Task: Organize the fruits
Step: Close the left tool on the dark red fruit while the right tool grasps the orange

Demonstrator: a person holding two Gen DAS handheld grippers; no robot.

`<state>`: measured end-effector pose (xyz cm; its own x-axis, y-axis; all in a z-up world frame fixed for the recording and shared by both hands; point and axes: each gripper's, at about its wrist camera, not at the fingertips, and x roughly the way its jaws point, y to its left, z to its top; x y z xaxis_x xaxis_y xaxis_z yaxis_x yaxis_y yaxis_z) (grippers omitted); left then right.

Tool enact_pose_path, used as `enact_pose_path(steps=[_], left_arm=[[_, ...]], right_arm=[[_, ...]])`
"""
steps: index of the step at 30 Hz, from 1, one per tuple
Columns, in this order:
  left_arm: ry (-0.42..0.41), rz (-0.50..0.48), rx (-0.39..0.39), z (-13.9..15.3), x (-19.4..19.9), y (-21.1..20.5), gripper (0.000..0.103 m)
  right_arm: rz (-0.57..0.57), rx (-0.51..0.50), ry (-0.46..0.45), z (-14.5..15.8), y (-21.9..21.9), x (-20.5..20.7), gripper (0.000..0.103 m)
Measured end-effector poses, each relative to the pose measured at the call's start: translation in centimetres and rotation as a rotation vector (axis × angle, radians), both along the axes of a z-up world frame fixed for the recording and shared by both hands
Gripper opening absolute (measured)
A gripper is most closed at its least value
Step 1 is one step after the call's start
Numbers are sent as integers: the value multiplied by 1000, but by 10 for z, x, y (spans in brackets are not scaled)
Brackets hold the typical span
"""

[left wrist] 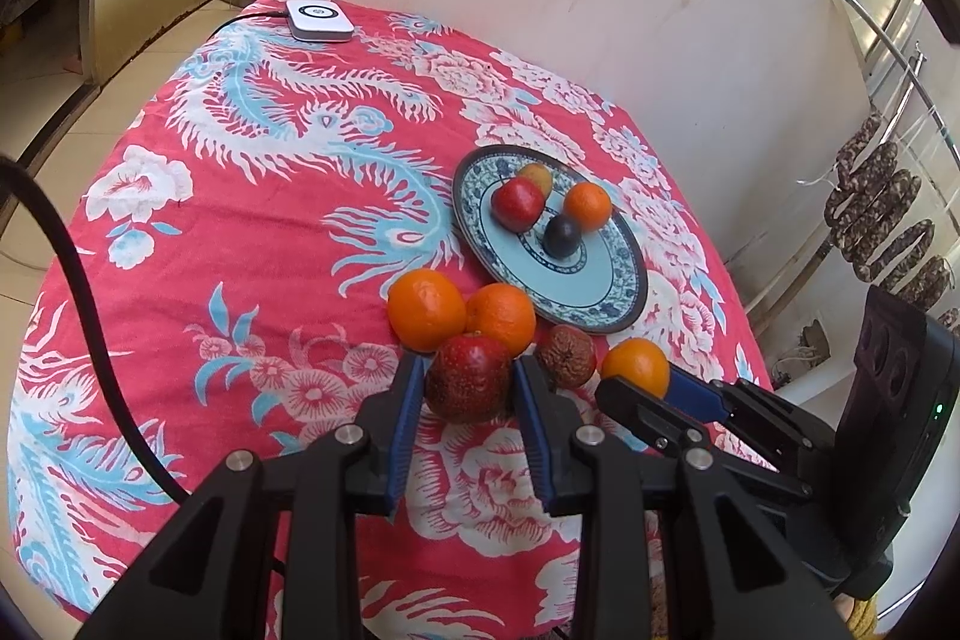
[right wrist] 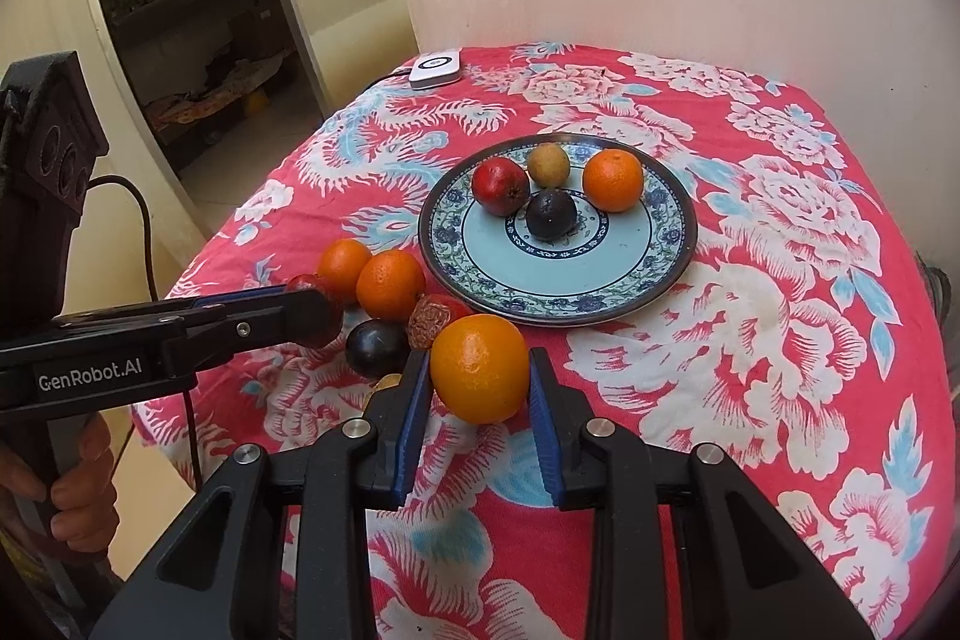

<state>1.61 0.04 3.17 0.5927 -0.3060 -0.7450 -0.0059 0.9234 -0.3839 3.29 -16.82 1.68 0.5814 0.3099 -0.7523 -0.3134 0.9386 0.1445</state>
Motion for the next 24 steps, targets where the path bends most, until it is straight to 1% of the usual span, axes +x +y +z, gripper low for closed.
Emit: enact_pose_path(steps=[15,24], left_arm=[[-19,10,-5,9,-3,3,32],[-39,-9,6,21,3,-9,32]], right_arm=[[-12,23,-29,7,-6,-2,32],[-18,26,-47,12,-11,0,32]])
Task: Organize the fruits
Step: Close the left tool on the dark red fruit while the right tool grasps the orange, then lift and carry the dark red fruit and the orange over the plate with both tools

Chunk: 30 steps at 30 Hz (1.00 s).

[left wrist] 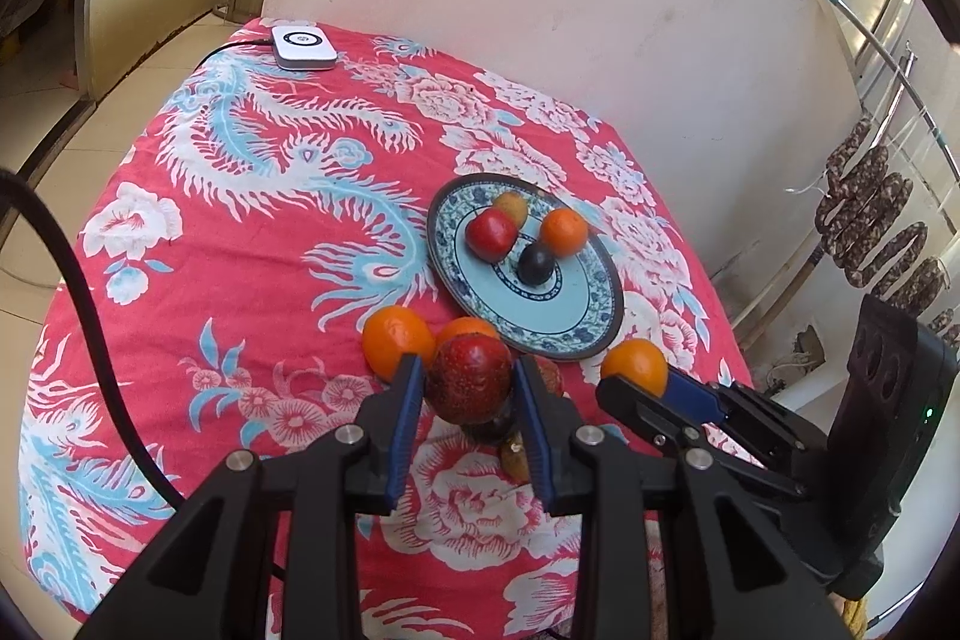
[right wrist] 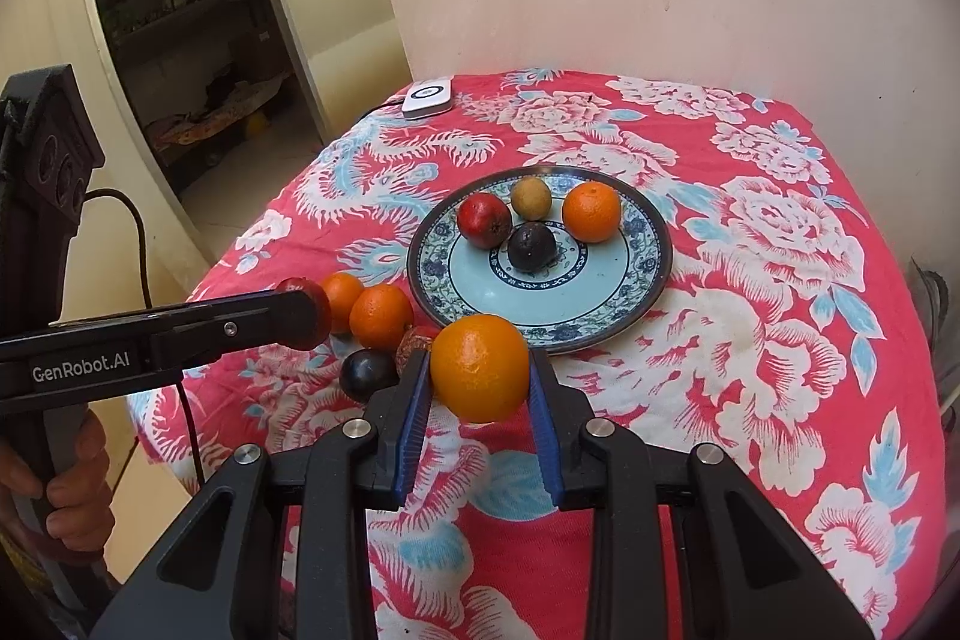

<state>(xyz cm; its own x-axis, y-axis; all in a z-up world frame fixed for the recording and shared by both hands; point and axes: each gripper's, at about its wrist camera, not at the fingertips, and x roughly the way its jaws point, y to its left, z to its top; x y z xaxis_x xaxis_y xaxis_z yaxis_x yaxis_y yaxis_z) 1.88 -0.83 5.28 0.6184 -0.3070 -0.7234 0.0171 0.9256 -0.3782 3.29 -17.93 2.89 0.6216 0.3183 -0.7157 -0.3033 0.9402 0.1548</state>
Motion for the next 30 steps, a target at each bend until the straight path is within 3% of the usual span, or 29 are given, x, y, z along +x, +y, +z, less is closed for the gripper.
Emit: enact_pose_path(steps=[30], left_arm=[[-33,-39,32,13,52,-28,32]], right_arm=[[-70,-49,3,8,-17,39,32]])
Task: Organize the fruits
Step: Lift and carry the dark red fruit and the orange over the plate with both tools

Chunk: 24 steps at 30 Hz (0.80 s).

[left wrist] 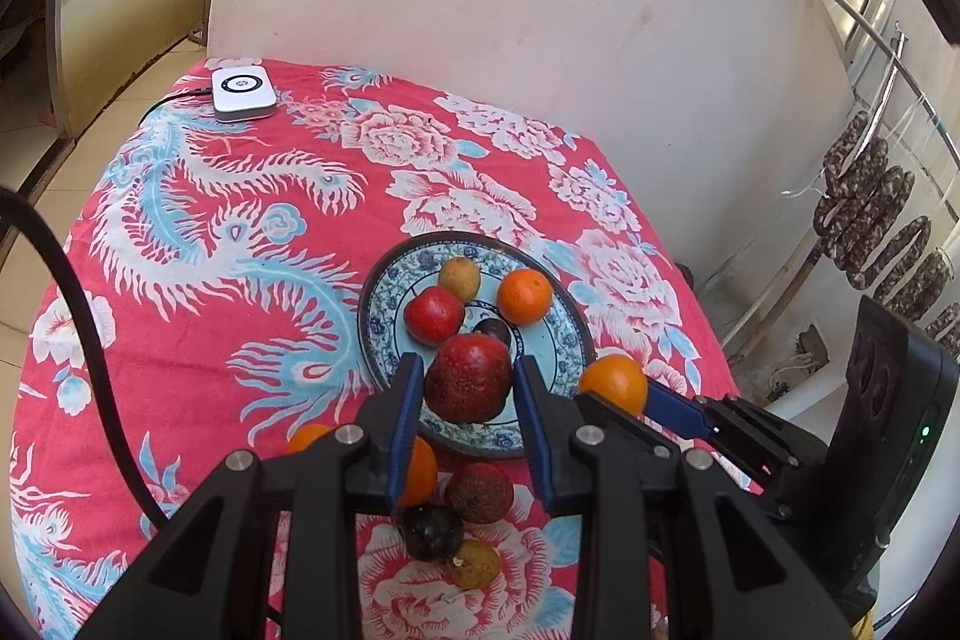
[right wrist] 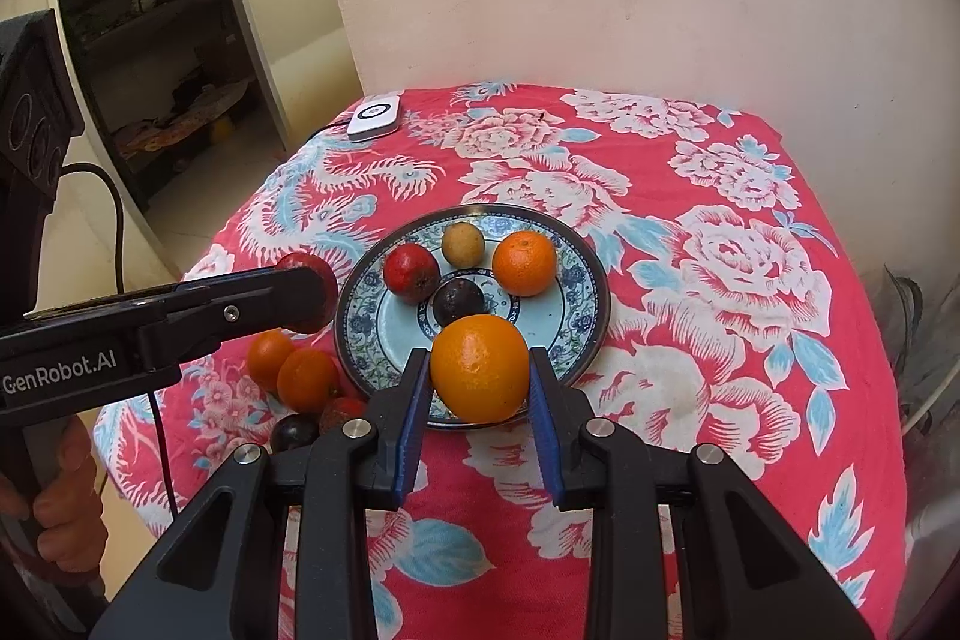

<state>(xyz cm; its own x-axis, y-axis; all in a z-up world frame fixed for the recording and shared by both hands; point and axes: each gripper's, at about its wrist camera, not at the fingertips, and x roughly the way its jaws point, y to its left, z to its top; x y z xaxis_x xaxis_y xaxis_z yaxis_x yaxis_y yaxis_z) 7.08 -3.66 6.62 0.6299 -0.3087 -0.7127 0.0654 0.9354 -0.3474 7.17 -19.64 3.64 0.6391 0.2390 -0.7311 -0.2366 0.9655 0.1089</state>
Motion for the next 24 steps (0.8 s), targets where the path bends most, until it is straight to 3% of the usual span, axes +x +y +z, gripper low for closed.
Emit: enact_pose_path(steps=[24], left_arm=[[63,-21,6,-25,36,-8,32]], right_arm=[[-16,-35,39,-14,-8,35,32]])
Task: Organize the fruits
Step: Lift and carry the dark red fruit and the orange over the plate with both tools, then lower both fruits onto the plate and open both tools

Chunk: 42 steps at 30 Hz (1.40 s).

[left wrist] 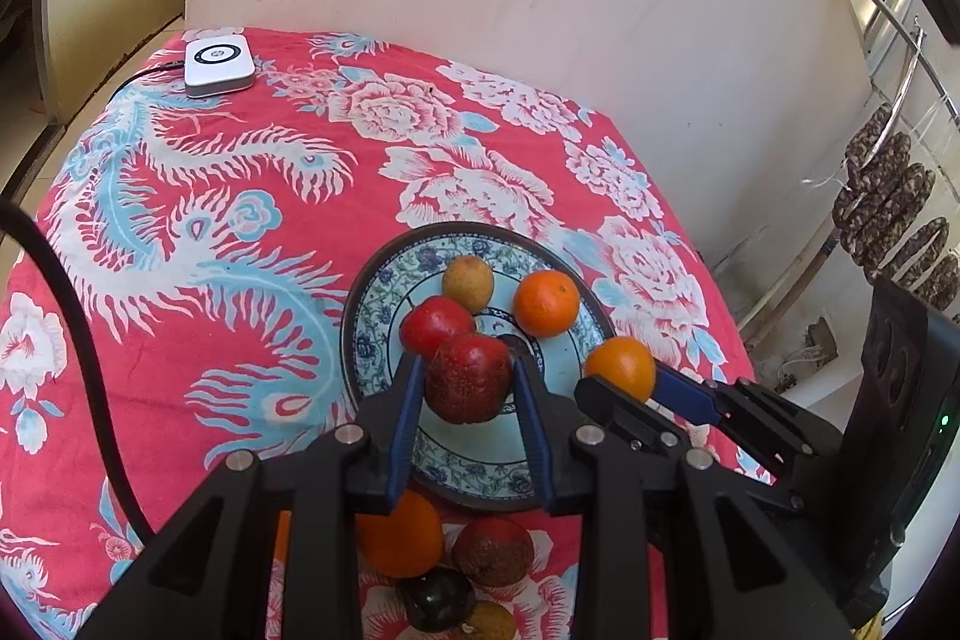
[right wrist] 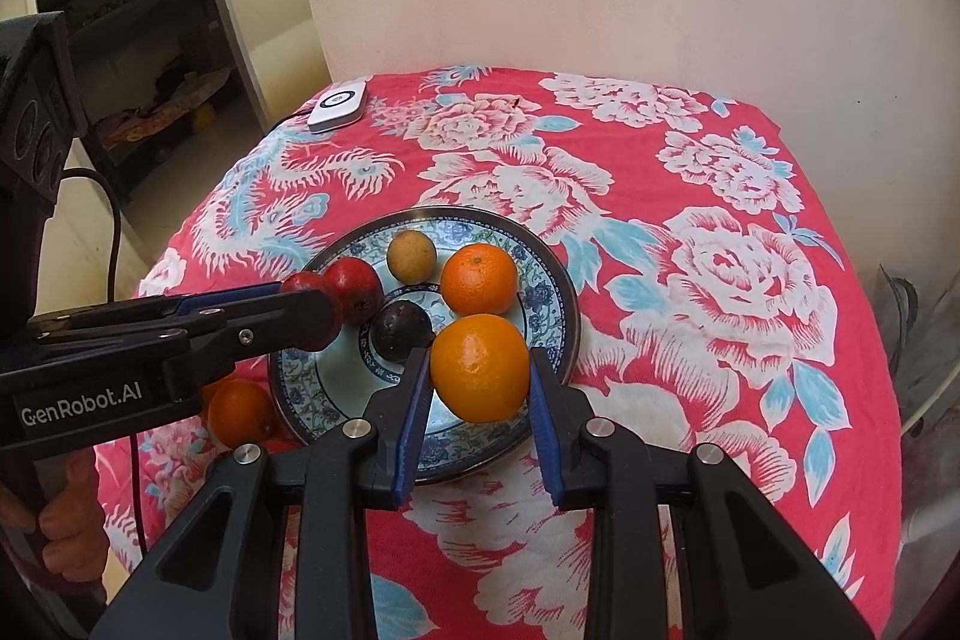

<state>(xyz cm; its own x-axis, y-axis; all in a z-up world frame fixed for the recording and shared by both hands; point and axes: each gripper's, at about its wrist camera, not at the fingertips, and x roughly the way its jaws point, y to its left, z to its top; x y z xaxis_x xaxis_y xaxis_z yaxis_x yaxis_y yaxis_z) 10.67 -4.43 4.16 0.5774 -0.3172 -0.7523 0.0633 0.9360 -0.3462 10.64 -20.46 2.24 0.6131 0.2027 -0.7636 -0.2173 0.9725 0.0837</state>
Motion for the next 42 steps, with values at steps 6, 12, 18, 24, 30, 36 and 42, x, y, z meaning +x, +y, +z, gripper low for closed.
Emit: enact_pose_path(steps=[6,12,18,24,30,36,42], left_arm=[[0,-9,2,-1,2,-2,33],[15,-5,0,-6,4,-2,32],[41,19,-5,-15,6,4,32],[36,21,-5,-16,6,5,33],[36,17,-1,-15,6,4,32],[32,2,19,-14,3,-1,33],[21,2,26,-10,-4,-1,38]], right_arm=[[6,-9,13,-6,2,6,32],[9,-12,26,-11,2,10,32],[11,-17,27,-14,3,10,32],[17,-19,29,-15,6,11,32],[16,-18,26,-16,6,11,32],[21,-19,28,-15,8,11,33],[14,-2,22,-13,6,7,41]])
